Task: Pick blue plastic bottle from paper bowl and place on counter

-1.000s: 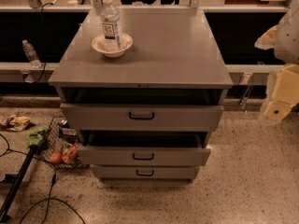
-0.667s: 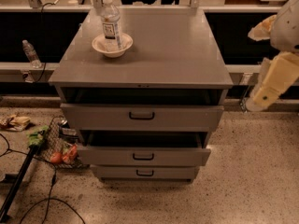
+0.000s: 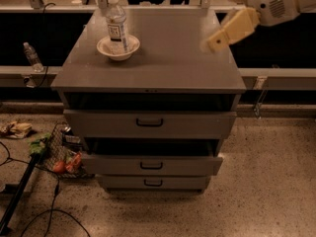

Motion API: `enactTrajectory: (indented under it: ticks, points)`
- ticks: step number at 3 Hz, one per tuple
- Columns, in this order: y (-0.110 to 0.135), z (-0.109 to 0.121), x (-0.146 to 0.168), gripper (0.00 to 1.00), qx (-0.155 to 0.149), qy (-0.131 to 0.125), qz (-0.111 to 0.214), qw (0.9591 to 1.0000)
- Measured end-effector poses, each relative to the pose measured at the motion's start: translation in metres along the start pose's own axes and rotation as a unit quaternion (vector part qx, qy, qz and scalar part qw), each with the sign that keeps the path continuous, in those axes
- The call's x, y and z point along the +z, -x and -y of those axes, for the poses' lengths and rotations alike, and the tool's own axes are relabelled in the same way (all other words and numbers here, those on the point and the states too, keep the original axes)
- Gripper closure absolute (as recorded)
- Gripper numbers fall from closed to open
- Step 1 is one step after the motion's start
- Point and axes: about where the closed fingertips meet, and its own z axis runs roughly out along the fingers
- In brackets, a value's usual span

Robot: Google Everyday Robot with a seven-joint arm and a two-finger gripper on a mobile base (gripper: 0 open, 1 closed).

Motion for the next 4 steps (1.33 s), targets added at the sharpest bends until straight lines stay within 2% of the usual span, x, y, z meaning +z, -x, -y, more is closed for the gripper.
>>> enactTrajectory:
  ticks: [1, 2, 3, 4]
  points:
    - [0.05, 0.008, 0.046, 0.0, 0.03, 0.011, 0.109, 0.9935]
    - [0.088, 0.012, 0.099, 0.0, 0.058, 0.017, 0.178, 0.9821]
    - [0.095, 0.021, 0.101, 0.0, 0.063, 0.0, 0.191, 0.9797]
    - [0.092, 0.019, 0.113, 0.0, 0.073, -0.008, 0.187, 0.9795]
